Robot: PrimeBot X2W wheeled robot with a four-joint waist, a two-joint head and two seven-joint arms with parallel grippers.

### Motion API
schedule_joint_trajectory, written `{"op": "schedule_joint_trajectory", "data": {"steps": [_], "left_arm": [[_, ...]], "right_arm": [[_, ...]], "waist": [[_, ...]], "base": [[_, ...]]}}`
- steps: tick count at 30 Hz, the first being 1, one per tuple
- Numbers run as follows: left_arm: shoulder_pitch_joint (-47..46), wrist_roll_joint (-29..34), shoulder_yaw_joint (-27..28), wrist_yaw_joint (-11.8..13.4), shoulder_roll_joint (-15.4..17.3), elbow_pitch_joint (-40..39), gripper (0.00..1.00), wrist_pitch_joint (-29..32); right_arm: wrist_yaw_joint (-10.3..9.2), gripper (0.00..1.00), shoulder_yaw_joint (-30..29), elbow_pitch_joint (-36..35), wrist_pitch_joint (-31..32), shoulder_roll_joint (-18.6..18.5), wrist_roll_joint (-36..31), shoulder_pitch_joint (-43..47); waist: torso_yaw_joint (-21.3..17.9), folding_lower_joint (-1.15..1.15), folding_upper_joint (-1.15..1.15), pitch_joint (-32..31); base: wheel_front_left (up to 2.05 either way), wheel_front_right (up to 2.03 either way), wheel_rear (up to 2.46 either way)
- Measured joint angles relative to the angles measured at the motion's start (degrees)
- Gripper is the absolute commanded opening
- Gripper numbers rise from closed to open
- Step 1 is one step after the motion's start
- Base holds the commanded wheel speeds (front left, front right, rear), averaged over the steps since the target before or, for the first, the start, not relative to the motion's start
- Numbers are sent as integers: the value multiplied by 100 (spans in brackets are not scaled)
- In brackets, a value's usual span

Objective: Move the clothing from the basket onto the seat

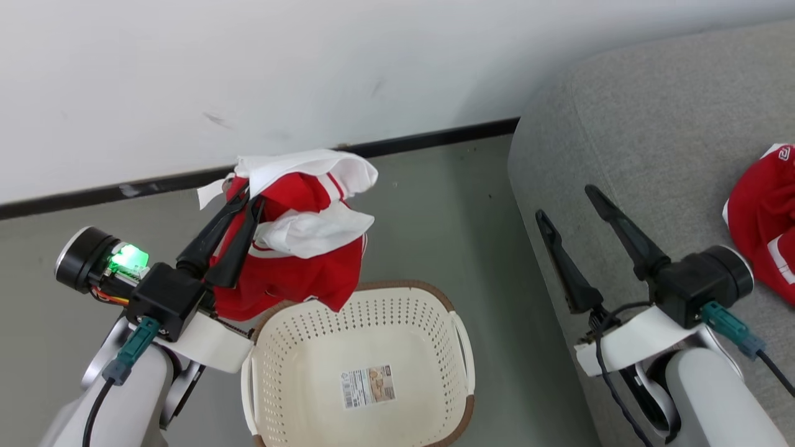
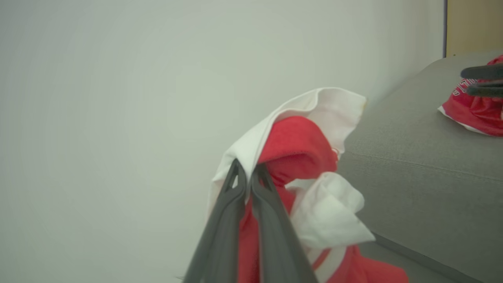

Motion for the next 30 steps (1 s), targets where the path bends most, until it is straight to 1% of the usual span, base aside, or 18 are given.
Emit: {"op": "schedule_joint_trajectory", "data": {"steps": [4,8,13,16,20,24,30], "left_arm": [[107,-38,-3,-4,35,-43,0,12],[232,-41,-54,-59,99,-119,0,62],[235,-41,-188,-129,129,-277,0,155],[232,-41,-248,-211,142,-357,0,226],[228,-51,-374,-259,138,-480,0,337],[227,-129,-512,-307,112,-599,0,465],[227,-242,-659,-313,70,-716,0,651]], "right_arm": [[0,100,70,56,0,-49,29,132],[0,100,367,98,0,-98,107,269],[0,100,904,126,0,-339,125,269],[1,100,1281,183,0,-466,124,246],[1,100,1826,288,0,-597,120,188],[1,100,2257,330,0,-662,27,-74],[1,100,2894,510,0,-757,-111,-353]], "waist": [[32,0,0,-197],[76,0,0,-446],[137,0,0,-730],[177,0,0,-883],[233,0,0,-1066],[292,0,0,-1224],[387,0,0,-1408]], "base": [[0,0,0],[0,0,0],[0,0,0],[0,0,0],[0,0,0],[0,0,0],[0,0,0]]}}
